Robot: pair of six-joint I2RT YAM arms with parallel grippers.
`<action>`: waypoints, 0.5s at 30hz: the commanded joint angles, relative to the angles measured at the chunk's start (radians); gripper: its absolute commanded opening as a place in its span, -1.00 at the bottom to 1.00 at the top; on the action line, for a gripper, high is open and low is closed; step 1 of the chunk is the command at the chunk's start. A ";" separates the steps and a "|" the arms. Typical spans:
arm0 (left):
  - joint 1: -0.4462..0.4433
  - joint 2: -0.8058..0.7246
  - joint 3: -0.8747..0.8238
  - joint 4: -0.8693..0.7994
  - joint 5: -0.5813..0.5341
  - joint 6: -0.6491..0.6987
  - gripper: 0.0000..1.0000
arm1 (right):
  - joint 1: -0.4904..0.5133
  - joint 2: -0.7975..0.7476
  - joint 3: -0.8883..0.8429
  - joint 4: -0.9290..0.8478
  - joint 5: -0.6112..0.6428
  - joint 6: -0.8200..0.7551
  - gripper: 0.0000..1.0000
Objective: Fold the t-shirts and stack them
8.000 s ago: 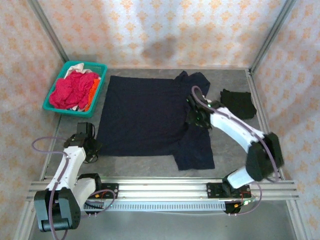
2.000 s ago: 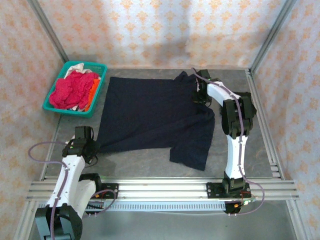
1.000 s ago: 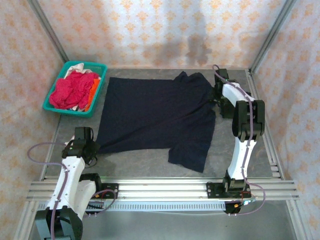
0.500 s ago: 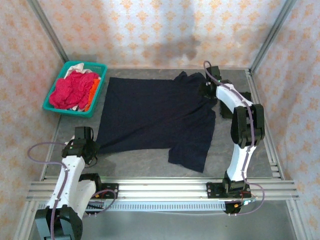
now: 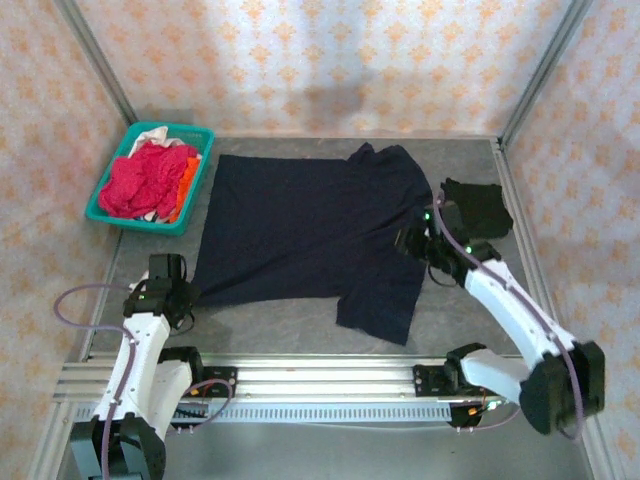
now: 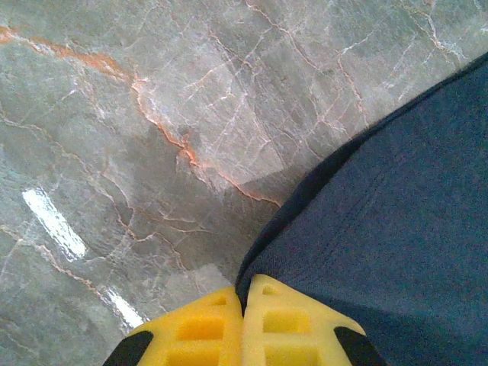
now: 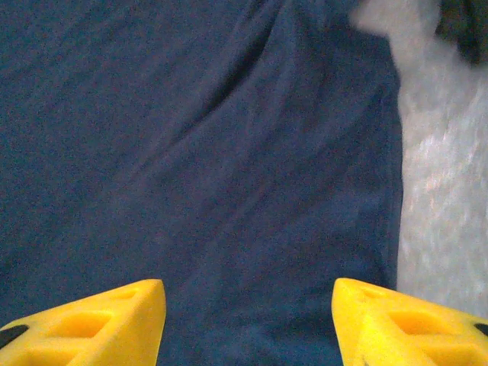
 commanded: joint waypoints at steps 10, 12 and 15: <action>0.006 0.058 0.028 0.053 0.000 0.055 -1.00 | 0.516 -0.184 -0.166 -0.415 0.123 0.410 0.21; 0.007 0.062 0.030 0.055 0.000 0.057 -1.00 | 0.591 -0.135 -0.179 -0.386 0.127 0.455 0.18; 0.007 0.058 0.027 0.055 0.000 0.057 -1.00 | 0.636 -0.037 -0.185 -0.333 0.131 0.477 0.07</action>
